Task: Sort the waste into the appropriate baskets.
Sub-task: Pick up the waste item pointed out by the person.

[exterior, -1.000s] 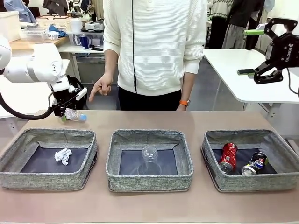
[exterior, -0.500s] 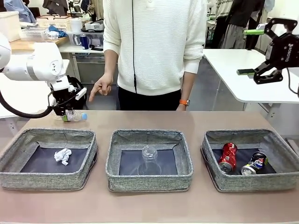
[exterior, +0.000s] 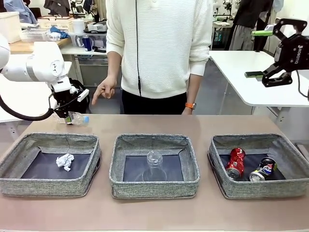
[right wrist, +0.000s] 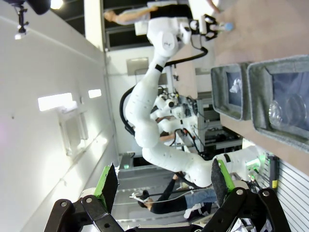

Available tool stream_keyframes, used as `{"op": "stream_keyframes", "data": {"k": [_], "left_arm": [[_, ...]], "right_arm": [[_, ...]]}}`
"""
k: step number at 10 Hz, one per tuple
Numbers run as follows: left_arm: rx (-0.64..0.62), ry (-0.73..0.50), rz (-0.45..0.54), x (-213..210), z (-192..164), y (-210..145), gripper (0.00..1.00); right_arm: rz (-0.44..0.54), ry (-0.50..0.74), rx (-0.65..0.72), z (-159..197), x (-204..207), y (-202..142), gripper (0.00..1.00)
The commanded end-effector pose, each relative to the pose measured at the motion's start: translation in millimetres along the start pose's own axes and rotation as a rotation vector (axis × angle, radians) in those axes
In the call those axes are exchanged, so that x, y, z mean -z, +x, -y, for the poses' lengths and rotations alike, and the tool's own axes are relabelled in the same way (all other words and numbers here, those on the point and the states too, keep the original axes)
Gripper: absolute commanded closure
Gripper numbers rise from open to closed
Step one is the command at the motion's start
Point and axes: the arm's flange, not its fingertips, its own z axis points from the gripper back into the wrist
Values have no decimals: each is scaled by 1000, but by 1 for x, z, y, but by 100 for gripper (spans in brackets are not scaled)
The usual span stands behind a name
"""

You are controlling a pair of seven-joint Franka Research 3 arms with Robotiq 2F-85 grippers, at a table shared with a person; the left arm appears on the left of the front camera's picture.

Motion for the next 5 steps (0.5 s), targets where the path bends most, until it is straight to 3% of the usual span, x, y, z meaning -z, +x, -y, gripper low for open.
{"op": "stream_keyframes", "data": {"k": [1, 3, 4, 5], "left_arm": [[-131, -67, 8, -18, 10, -4, 100], [-271, -224, 144, -83, 53, -8, 100], [-396, -208, 220, -118, 84, -7, 100], [-629, -178, 384, -151, 113, -2, 100]], "right_arm": [[-5, -4, 3, -2, -1, -1, 0], [-5, -4, 3, -2, -1, -1, 0], [-5, -4, 3, -2, -1, -1, 0], [-5, -4, 3, -2, -1, -1, 0]]}}
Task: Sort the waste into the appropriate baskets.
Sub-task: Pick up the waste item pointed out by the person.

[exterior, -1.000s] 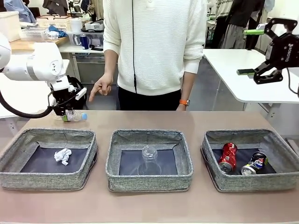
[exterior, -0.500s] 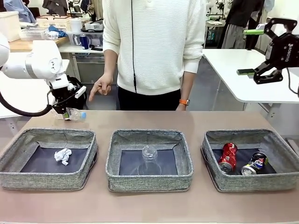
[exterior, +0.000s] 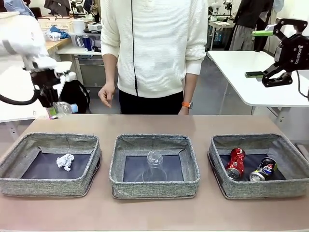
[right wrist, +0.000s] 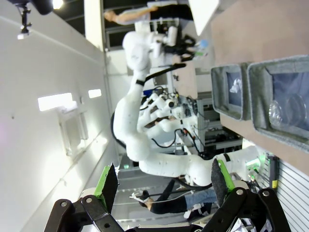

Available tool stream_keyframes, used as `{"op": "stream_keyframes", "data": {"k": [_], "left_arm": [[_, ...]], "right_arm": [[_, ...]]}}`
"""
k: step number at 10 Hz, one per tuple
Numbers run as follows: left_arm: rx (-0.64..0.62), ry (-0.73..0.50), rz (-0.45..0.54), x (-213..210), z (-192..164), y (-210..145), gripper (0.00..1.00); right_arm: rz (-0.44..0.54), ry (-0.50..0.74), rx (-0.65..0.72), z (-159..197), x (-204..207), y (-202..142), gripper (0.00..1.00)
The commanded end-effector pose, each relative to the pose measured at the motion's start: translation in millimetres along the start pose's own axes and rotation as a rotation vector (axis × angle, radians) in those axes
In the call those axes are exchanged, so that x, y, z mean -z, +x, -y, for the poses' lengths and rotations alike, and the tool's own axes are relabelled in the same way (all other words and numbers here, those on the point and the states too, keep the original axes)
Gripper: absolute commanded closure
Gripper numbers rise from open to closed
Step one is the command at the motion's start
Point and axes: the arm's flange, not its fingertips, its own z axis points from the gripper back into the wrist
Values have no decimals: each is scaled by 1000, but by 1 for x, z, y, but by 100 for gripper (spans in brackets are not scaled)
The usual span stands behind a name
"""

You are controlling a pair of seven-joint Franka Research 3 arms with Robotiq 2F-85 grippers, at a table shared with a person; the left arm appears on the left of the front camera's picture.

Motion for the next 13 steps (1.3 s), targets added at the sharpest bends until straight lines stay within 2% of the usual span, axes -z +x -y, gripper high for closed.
{"op": "stream_keyframes", "data": {"k": [1, 2, 3, 4, 5, 6, 7, 11, 12, 13], "left_arm": [[-250, 107, 357, -36, 66, -11, 100], [-319, 53, 358, -41, 101, -22, 100], [-287, -45, 278, -42, 128, -32, 100], [-256, -88, 252, -44, 151, -40, 100], [-246, -80, 330, -51, 166, -48, 100], [-221, -55, 420, -57, 173, -59, 100], [-282, -78, 313, -60, 157, -46, 100], [-282, -78, 313, -60, 157, -46, 100], [-264, -85, 325, -54, 157, -45, 77], [-367, -45, 310, -68, 171, -26, 77]], "right_arm": [[-4, -4, 4, -1, -1, 0, 0], [-4, -4, 4, -1, -1, 0, 0], [-4, -4, 4, -1, -1, 0, 0], [-4, -4, 4, -1, -1, 0, 0], [-4, -4, 4, -1, -1, 0, 0], [-4, -4, 4, -1, -1, 0, 0], [-4, -4, 4, -1, -1, 0, 0], [-4, -4, 4, -1, -1, 0, 0], [-4, -4, 4, -1, -1, 0, 0], [-4, -4, 4, -1, -1, 0, 0]]}}
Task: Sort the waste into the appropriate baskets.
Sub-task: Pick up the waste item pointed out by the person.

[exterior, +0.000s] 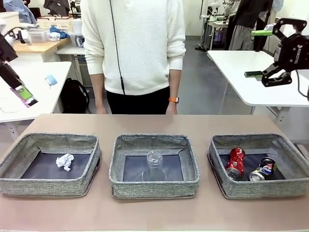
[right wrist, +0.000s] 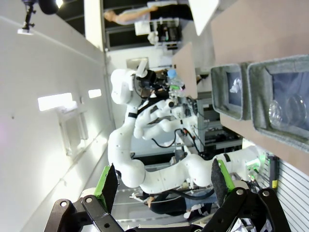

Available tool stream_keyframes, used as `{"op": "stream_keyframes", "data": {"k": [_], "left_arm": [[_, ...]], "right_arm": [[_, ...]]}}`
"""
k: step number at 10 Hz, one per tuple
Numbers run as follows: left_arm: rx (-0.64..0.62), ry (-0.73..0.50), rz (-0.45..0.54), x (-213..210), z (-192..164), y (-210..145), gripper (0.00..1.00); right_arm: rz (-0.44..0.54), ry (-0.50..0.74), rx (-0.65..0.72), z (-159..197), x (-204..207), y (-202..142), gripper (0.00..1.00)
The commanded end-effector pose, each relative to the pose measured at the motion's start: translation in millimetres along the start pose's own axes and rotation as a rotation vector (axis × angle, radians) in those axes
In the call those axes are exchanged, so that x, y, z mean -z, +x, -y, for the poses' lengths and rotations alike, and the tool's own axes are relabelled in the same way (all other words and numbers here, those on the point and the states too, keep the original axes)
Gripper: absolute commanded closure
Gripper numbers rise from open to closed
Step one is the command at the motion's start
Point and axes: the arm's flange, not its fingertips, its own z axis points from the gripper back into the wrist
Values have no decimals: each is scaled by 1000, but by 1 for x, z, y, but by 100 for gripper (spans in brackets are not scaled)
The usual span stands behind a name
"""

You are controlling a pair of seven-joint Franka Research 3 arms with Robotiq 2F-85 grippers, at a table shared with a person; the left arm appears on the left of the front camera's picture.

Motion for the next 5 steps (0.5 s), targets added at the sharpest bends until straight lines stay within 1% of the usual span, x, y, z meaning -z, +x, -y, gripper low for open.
{"op": "stream_keyframes", "data": {"k": [1, 2, 3, 4, 5], "left_arm": [[-102, 100, 13, -11, 51, 29, 77], [-120, 137, 38, -11, 83, 44, 77], [-264, 185, 40, -5, 122, 63, 77], [-373, 162, 90, 3, 149, 81, 77], [-504, 203, 176, 18, 180, 103, 77]], "right_arm": [[-4, -4, 3, -2, -1, -1, 0], [-4, -4, 3, -2, -1, -1, 0], [-4, -4, 3, -2, -1, -1, 0], [-4, -4, 3, -2, -1, -1, 0], [-4, -4, 3, -2, -1, -1, 0]]}}
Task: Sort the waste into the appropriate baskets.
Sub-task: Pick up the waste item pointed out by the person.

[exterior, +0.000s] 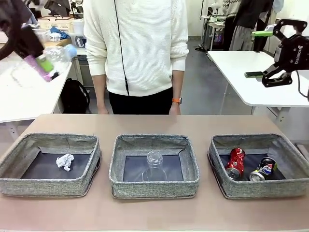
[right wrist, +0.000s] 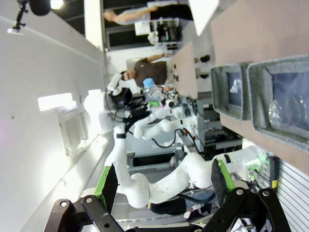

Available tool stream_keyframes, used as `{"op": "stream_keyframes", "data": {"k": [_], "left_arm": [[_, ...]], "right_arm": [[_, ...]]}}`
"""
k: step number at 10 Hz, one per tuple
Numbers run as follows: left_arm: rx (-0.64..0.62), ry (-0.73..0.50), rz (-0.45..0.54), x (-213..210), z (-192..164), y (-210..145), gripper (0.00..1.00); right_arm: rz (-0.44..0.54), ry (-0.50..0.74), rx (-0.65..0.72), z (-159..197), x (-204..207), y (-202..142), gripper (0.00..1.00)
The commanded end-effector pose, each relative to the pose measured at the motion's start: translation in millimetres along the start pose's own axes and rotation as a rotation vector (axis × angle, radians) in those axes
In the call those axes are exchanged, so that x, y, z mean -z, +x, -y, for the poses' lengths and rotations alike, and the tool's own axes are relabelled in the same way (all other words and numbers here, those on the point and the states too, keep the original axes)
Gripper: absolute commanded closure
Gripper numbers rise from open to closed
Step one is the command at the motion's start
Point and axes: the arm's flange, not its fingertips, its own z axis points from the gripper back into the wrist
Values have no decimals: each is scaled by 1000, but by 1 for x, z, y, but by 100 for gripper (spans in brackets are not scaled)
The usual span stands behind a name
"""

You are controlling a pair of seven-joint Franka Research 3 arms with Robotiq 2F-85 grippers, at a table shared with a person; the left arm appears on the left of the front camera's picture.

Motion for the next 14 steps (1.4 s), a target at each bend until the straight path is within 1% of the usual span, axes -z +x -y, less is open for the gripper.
{"op": "stream_keyframes", "data": {"k": [1, 2, 4, 5, 6, 7, 8, 9, 10, 11, 12, 13, 14], "left_arm": [[-228, 39, 109, 38, 66, 15, 77], [-255, 61, 117, 49, 101, 24, 77], [-251, 130, 49, 62, 162, 50, 77], [-251, 187, 19, 64, 191, 68, 77], [-229, 202, -49, 63, 208, 87, 77], [-252, 199, -102, 60, 214, 110, 77], [-271, 191, -140, 60, 219, 124, 77], [-245, 124, -226, 59, 228, 129, 77], [-255, 119, -211, 58, 234, 134, 77], [-265, 122, -223, 56, 241, 138, 77], [-291, 150, -185, 51, 246, 143, 77], [-322, 148, -181, 46, 249, 145, 77], [-304, 90, -154, 40, 252, 145, 77]], "right_arm": [[-5, -4, 3, -2, 0, 0, 0], [-5, -4, 3, -2, 0, 0, 0], [-5, -4, 3, -2, 0, 0, 0], [-5, -4, 3, -2, 0, 0, 0], [-5, -4, 3, -2, 0, 0, 0], [-5, -4, 3, -2, 0, 0, 0], [-5, -4, 3, -2, 0, 0, 0], [-5, -4, 3, -2, 0, 0, 0], [-5, -4, 3, -2, 0, 0, 0], [-5, -4, 3, -2, 0, 0, 0], [-5, -4, 3, -2, 0, 0, 0], [-5, -4, 3, -2, 0, 0, 0], [-5, -4, 3, -2, 0, 0, 0]]}}
